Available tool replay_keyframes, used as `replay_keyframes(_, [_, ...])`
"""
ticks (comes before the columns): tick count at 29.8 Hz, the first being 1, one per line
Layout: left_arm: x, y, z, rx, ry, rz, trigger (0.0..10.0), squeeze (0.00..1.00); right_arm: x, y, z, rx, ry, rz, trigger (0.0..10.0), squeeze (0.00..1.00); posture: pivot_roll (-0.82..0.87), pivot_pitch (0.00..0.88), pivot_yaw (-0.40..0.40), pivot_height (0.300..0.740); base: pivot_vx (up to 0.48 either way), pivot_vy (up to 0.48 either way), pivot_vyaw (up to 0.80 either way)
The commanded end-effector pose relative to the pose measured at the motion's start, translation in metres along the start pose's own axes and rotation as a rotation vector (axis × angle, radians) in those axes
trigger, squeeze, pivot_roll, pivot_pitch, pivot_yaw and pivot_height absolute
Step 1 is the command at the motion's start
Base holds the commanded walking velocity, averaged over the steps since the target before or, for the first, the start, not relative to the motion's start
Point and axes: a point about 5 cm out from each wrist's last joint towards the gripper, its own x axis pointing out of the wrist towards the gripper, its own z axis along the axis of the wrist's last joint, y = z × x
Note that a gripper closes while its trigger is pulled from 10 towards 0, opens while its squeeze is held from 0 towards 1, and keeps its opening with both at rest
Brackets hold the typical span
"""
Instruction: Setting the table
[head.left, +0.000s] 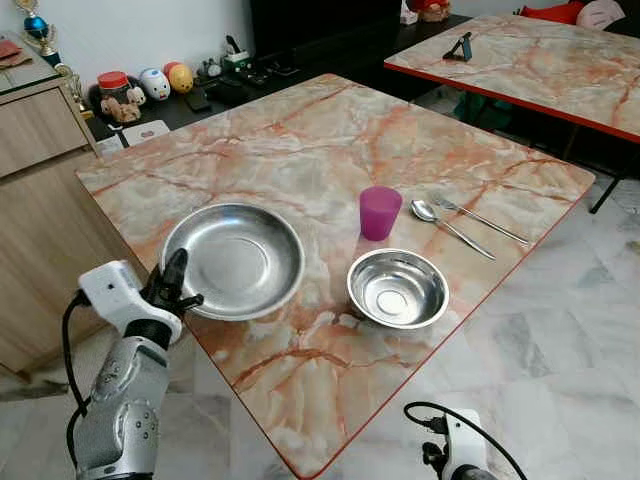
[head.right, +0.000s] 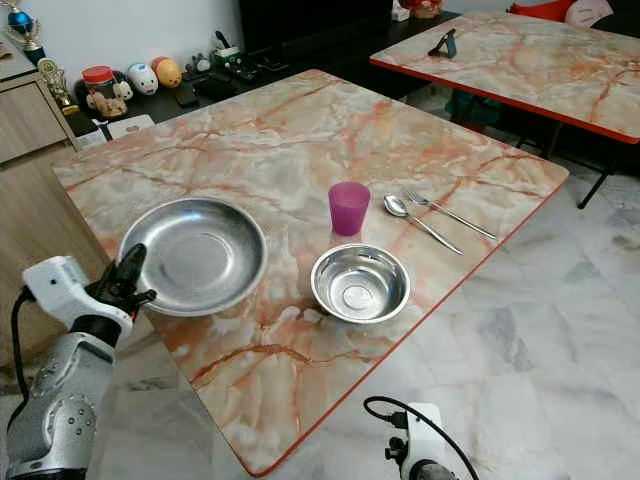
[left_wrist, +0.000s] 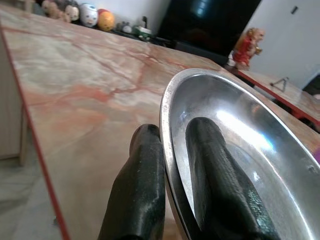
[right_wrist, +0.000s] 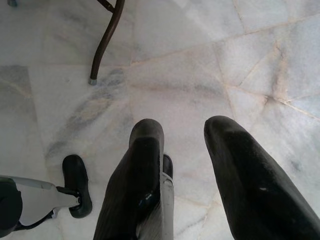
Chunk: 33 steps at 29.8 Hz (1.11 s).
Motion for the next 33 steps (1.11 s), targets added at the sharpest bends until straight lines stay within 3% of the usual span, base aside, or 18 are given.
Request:
replay_keyframes(1, [-0.003,-0.001,0.005,0.021,-0.014,-0.013,10.0,0.00,0.000,0.000,-0.001,-0.002,0.007,0.002,10.0,0.00,-0.03,0.000,0.008,0.707,0.000,0.000,0.00])
replay_keyframes(7, [-0.007,0.000,-0.001,-0.064,-0.002,0.022,10.0,0.00,0.000,0.001,-0.002,-0.005,0.009,0.005,10.0,0.00,-0.03,0.000,0.011,0.707,0.000,0.000,0.00])
replay_keyframes(33, [-0.006,0.008,0.009,-0.082,-0.074,0.033,10.0,0.00,-0.002,0.002,-0.011,-0.010,0.020,0.008,10.0,0.00,-0.05,0.000,0.028,0.707,0.000,0.000,0.00])
